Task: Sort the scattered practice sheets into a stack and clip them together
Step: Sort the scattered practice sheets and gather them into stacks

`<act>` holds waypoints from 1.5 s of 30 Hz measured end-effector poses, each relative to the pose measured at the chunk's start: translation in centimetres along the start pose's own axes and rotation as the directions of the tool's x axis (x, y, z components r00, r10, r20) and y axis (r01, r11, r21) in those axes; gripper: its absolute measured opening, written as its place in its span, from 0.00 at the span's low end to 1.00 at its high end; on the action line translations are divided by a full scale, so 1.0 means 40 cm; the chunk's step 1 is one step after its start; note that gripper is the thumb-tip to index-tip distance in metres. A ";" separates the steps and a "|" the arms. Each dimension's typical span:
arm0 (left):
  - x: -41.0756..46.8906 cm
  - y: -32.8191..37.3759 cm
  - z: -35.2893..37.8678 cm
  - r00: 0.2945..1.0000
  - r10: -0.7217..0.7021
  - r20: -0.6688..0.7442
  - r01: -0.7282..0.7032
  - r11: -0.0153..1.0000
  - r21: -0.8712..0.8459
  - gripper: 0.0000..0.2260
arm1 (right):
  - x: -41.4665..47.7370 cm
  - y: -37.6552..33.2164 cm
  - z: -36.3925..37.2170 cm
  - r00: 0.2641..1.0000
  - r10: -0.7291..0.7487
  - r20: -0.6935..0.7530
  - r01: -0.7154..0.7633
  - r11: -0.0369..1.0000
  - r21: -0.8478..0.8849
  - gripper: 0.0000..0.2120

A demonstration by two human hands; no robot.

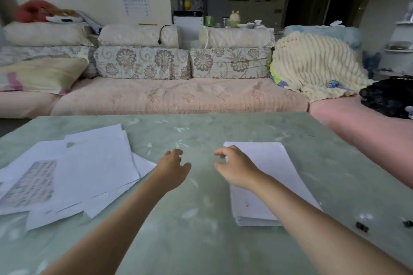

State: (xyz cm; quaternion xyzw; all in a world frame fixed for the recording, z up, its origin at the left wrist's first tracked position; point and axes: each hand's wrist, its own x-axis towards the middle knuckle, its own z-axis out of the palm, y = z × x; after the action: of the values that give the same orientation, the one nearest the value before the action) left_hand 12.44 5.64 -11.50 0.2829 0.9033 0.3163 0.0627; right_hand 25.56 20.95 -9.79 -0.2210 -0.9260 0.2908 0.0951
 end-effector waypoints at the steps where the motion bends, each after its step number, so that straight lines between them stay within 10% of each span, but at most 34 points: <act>1: -0.006 -0.047 -0.032 1.000 0.024 -0.006 -0.024 0.999 0.045 0.23 | 0.013 -0.041 0.035 0.999 -0.035 0.030 0.035 0.999 -0.002 0.18; 10: -0.034 -0.472 -0.301 0.993 -0.108 -0.055 0.121 0.921 0.370 0.34 | 0.198 -0.379 0.343 0.964 -0.125 0.233 0.149 0.985 -0.089 0.23; 21: -0.056 -0.676 -0.367 0.978 -0.193 0.078 0.143 0.896 0.420 0.43 | 0.407 -0.578 0.518 0.948 0.206 0.241 -0.106 0.922 -0.372 0.51; 27: -0.049 -0.698 -0.390 0.989 -0.141 -0.052 0.151 0.938 0.312 0.31 | 0.464 -0.586 0.517 0.939 0.253 0.233 -0.210 0.958 -0.194 0.36; 32: -0.058 -0.735 -0.437 0.837 -0.492 -0.240 0.548 0.757 0.356 0.40 | 0.446 -0.523 0.470 0.943 0.191 0.273 -0.161 0.979 -0.128 0.22; 37: -0.065 -0.736 -0.456 0.760 -0.588 -0.278 0.648 0.718 0.253 0.44 | 0.398 -0.461 0.398 0.878 0.122 0.462 -0.096 0.992 -0.079 0.06; 45: -0.042 -0.737 -0.468 0.757 -0.578 -0.306 0.624 0.778 0.072 0.04 | 0.391 -0.397 0.410 0.997 -0.066 0.037 0.071 0.987 -0.142 0.06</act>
State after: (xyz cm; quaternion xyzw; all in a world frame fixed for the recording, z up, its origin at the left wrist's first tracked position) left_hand -5.55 -24.19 -14.66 -0.0640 0.9694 0.2365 0.0148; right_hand 1.12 8.42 -13.17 -0.1907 -0.9529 0.2238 0.0739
